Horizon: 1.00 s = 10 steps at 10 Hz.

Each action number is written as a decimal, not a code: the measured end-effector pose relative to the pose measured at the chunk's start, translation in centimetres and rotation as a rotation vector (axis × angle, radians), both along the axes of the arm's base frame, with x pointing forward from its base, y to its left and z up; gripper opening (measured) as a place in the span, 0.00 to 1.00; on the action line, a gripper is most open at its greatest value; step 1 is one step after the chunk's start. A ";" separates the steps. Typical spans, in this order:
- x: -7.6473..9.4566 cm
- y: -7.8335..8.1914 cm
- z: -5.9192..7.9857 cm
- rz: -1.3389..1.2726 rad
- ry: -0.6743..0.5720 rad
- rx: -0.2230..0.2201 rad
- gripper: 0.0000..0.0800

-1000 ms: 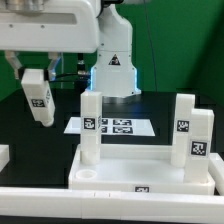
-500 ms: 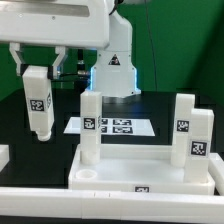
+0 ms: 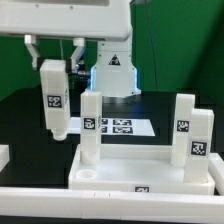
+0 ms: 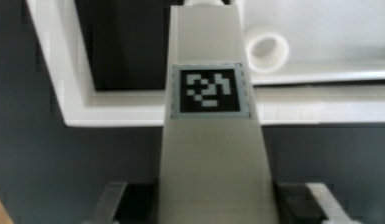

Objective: Assemble desk

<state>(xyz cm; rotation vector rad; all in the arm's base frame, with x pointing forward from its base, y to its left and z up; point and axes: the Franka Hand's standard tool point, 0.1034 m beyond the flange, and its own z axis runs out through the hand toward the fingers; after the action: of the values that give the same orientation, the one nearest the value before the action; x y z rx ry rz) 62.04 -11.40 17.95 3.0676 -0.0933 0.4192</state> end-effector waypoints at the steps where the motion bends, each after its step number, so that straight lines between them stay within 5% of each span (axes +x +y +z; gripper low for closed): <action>1: -0.1 -0.3 -0.1 -0.003 -0.013 -0.009 0.36; 4: 0.2 -0.7 0.0 0.000 -0.078 -0.045 0.36; 8: 1.8 3.1 -1.1 0.040 -0.117 -0.045 0.36; 10: 1.7 3.1 -1.2 0.025 -0.108 -0.037 0.36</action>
Offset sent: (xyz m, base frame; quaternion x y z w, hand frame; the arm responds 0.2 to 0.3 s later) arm 0.0000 0.0000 0.0000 0.0000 0.1296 0.0000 0.9916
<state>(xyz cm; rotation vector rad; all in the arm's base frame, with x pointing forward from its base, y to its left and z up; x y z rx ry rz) 63.75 -8.35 16.73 3.0116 -0.0497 0.5812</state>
